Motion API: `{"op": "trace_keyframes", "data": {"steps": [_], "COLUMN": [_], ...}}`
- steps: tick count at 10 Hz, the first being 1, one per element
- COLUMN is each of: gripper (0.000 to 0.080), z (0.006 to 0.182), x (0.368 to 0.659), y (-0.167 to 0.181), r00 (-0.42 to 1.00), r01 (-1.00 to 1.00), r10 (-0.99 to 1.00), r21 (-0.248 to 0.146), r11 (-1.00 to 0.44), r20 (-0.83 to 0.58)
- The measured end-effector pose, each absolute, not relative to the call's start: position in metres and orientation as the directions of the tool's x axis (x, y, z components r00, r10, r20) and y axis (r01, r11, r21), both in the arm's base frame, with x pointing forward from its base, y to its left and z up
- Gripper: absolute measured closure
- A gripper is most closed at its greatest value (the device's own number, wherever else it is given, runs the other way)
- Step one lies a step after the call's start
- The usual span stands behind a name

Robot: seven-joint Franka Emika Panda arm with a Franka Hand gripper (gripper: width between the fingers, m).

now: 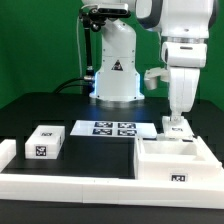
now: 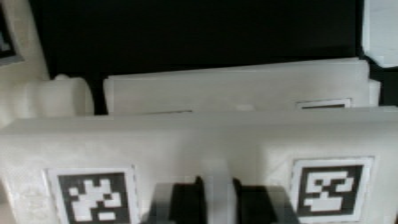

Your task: Assemble cabinet

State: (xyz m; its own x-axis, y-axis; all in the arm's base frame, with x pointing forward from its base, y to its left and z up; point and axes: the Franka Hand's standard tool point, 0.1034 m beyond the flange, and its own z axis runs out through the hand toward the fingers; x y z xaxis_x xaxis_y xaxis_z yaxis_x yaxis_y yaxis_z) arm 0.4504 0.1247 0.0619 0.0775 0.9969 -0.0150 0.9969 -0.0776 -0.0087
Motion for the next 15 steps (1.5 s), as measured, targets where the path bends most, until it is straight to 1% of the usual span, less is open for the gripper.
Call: {"op": "trace_keyframes", "data": {"steps": [2, 4, 7, 9, 13, 15], "gripper": [0.0737, 0.0737, 0.0737, 0.0737, 0.0737, 0.0737], "z": [0.0616, 0.0595, 0.0584, 0.0559, 0.057, 0.065], "x": [0.4546, 0.4572, 0.458, 0.4591, 0.4589, 0.4594], "y": [0.125, 0.1239, 0.1274, 0.1265, 0.1269, 0.1274], "r00": [0.08, 0.081, 0.074, 0.041, 0.051, 0.06], "r01": [0.997, 0.997, 0.997, 0.998, 0.997, 0.997], "r10": [0.997, 0.997, 0.997, 0.999, 0.998, 0.997], "r21": [-0.006, -0.013, -0.031, -0.052, -0.048, -0.046], "r11": [-0.08, -0.082, -0.075, -0.043, -0.053, -0.062], "r20": [-0.013, -0.015, -0.024, -0.032, -0.031, -0.039]}}
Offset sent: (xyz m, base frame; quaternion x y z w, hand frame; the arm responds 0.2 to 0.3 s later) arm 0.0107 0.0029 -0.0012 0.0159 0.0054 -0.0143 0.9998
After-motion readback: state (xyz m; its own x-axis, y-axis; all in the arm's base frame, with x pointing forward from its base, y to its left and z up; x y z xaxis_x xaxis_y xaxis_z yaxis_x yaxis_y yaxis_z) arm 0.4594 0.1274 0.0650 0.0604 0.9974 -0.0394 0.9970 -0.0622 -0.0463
